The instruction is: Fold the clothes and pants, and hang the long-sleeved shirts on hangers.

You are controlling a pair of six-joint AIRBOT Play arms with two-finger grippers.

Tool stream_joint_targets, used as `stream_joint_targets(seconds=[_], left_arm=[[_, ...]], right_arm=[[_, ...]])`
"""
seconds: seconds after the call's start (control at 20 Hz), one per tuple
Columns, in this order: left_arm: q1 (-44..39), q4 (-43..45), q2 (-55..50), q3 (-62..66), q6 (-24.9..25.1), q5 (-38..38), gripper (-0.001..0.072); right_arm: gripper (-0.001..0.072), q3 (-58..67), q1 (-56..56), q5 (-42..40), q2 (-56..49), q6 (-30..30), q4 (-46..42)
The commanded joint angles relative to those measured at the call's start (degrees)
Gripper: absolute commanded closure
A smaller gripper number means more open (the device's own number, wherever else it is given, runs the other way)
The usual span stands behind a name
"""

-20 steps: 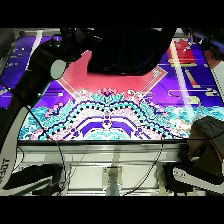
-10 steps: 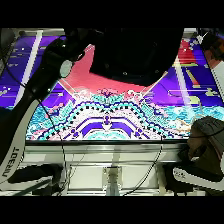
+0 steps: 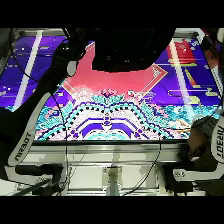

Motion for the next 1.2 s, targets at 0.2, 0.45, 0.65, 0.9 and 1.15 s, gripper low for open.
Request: stream_joint_targets(seconds=[0.2, 0.45, 0.65, 0.9, 1.15], left_arm=[[0.68, -0.72, -4.74, 0.0, 0.02, -4.13, 0.0695], [1.46, 0.11, -3.98, 0.0, 1.22, -30.51, 0.0698], [0.94, 3.89, -2.51, -0.52, 2.05, -37.83, 0.0699], [-0.96, 4.11, 6.47, -11.98, 7.69, -43.69, 0.0699], [-3.96, 4.07, 19.76, -32.13, 7.82, -45.31, 0.0699]], right_arm=[[0.0702, 2.16, 0.57, 7.02, -5.11, -1.99, -2.75], [0.0704, -0.92, -1.68, 20.72, -4.07, 11.19, -10.58], [0.0705, -11.74, -1.66, 21.88, 1.79, 15.52, -14.05], [0.0704, -33.66, -1.62, 21.03, 15.21, 17.29, -15.08], [0.0704, -55.15, -1.27, 21.79, 30.62, 18.47, -14.23]])
